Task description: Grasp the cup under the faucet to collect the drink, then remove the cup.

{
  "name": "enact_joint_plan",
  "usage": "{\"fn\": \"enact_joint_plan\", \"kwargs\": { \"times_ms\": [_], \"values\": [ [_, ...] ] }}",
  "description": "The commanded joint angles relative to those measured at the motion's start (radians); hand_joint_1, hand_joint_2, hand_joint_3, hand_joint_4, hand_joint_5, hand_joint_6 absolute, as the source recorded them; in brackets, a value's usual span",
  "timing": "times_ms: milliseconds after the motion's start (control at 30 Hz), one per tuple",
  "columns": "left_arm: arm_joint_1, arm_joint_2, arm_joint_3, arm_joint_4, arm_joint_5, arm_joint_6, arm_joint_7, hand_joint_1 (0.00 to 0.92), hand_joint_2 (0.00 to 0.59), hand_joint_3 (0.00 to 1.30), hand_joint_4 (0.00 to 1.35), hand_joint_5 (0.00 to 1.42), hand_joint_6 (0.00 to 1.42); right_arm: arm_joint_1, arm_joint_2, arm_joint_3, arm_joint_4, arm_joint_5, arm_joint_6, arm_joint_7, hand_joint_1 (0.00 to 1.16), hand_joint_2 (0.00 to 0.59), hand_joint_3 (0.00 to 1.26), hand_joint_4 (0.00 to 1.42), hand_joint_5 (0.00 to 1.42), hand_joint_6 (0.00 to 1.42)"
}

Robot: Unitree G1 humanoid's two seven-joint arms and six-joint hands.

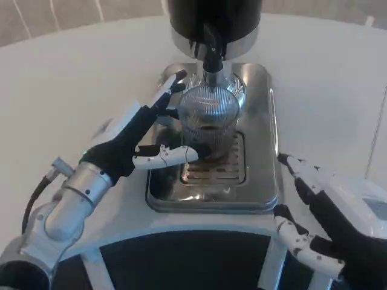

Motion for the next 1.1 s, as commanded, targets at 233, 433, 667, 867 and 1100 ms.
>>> {"fn": "enact_joint_plan", "kwargs": {
  "times_ms": [233,433,667,867,1100],
  "values": [
    [-0.023,-0.013,-0.007,0.043,-0.008,-0.029,-0.025,0.370,0.059,0.00,0.00,0.31,0.35,0.060,-0.003,0.007,-0.020,-0.015,-0.019,-0.022,0.13,0.586,0.00,0.00,0.00,0.00],
    [-0.027,-0.021,-0.010,0.045,-0.006,-0.032,-0.030,0.370,0.059,0.00,0.00,0.31,0.35,0.065,-0.005,0.006,-0.015,-0.014,-0.019,-0.026,0.13,0.586,0.00,0.00,0.00,0.00],
    [-0.032,-0.033,-0.017,0.044,0.004,-0.028,-0.022,0.370,0.059,0.00,0.00,0.32,0.35,0.064,0.005,0.015,-0.020,-0.019,-0.014,-0.021,0.13,0.586,0.00,0.00,0.00,0.00],
    [-0.050,-0.048,-0.020,0.063,0.015,-0.010,-0.013,0.370,0.059,0.00,0.00,0.32,0.36,0.063,0.013,0.023,-0.029,-0.030,-0.010,-0.012,0.12,0.586,0.00,0.00,0.00,0.00],
    [-0.080,-0.061,-0.031,0.097,0.029,0.015,0.004,0.370,0.059,0.00,0.00,0.32,0.37,0.069,0.016,0.018,-0.038,-0.032,-0.007,-0.011,0.13,0.586,0.00,0.00,0.00,0.00]
  ]
}}
